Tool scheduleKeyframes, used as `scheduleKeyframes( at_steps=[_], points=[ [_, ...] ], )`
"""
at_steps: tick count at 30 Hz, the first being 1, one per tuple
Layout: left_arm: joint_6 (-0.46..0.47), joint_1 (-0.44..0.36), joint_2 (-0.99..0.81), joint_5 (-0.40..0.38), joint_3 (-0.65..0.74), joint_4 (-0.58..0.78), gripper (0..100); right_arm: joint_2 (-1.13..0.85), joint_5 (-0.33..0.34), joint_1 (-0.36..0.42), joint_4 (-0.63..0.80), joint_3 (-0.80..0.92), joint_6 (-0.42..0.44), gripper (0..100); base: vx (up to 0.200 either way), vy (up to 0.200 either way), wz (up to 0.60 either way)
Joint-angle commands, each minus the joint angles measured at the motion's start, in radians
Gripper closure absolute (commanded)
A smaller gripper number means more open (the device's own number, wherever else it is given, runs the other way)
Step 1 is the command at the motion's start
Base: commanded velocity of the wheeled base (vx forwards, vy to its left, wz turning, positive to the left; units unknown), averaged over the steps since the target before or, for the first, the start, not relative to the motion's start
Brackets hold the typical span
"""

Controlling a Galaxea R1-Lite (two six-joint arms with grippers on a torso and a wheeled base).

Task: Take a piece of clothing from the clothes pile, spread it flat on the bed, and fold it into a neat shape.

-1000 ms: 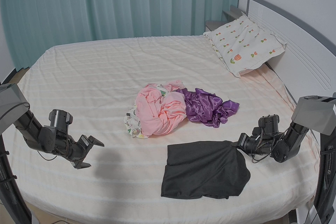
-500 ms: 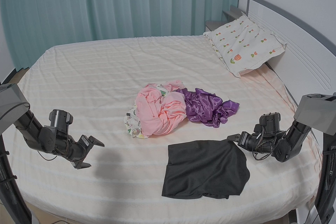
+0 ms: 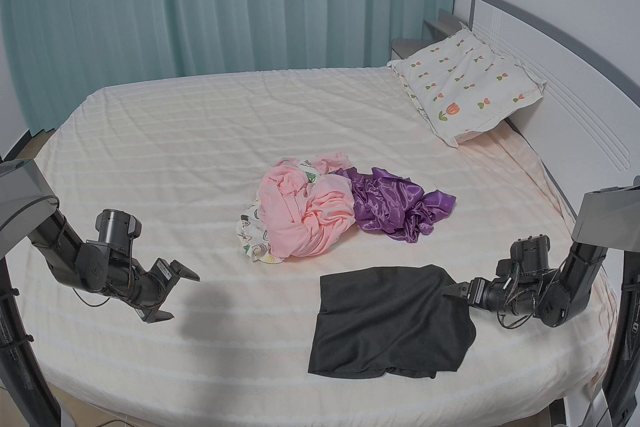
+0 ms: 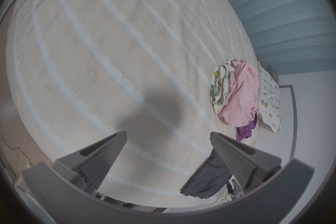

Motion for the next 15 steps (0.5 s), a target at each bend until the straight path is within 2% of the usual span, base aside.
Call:
scheduleKeyframes(
  at_steps=[1, 8, 15],
  points=[
    [-0.002, -0.004, 0.007, 0.005, 0.0, 0.0, 0, 0.016, 0.053, -0.004, -0.134, 0.146, -0.031, 0, 0.0, 0.0, 0.0],
    [0.0, -0.004, 0.006, 0.007, 0.001, 0.0, 0, 0.054, 0.059, -0.019, -0.154, 0.17, -0.064, 0, 0.0, 0.0, 0.0],
    [-0.002, -0.005, 0.006, 0.007, 0.0, -0.006, 0, 0.119, 0.062, -0.021, -0.289, 0.186, -0.058, 0, 0.0, 0.0, 0.0]
  ],
)
